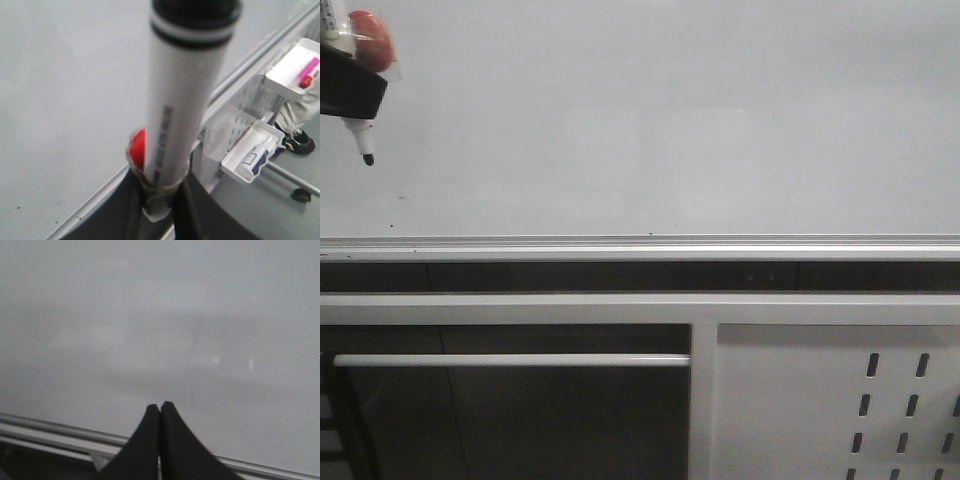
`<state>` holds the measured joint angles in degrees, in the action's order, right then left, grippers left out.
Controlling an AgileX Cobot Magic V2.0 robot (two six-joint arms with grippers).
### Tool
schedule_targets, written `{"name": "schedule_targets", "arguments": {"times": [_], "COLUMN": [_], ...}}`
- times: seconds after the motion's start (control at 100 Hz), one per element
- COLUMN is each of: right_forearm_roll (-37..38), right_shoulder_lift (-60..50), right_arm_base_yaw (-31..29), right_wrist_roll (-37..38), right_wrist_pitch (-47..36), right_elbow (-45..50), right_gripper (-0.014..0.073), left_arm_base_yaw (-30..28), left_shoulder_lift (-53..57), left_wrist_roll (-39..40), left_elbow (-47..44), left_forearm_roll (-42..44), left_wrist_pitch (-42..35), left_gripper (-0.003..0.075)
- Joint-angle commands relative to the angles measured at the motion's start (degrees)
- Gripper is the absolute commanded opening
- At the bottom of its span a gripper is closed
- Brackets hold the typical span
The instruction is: Write number 1 on whiteboard
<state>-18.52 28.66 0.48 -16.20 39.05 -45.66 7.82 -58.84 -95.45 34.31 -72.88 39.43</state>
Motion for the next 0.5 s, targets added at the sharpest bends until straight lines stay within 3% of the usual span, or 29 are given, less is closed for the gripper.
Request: {"name": "schedule_targets", "arguments": {"times": [0.0, 0.22, 0.49], "right_forearm_roll": [-6.0, -11.0, -22.0], "right_shoulder_lift": [0.9, 1.0, 3.4], "right_arm_base_yaw": [0.2, 0.2, 0.2], "right_wrist_roll": [-7.2, -11.1, -19.6], "right_wrist_pitch": [0.0, 9.4, 14.6], "right_elbow": [-2.1, -2.5, -3.1], "right_gripper": [-0.0071, -0.0071, -0.0071], "left_arm_base_yaw": [0.3, 1.2, 10.6], "left_shoulder_lift": [3.3, 4.7, 4.1], "left_wrist_roll": [4.6, 10.8, 23.6], "left_elbow": [2.2, 6.2, 13.0], "left_forearm_roll": [3.9, 14.5, 29.6], "left_wrist_pitch": [2.7, 10.6, 11.9], "left_gripper": [-0.0018, -0.0018, -0.0018]}}
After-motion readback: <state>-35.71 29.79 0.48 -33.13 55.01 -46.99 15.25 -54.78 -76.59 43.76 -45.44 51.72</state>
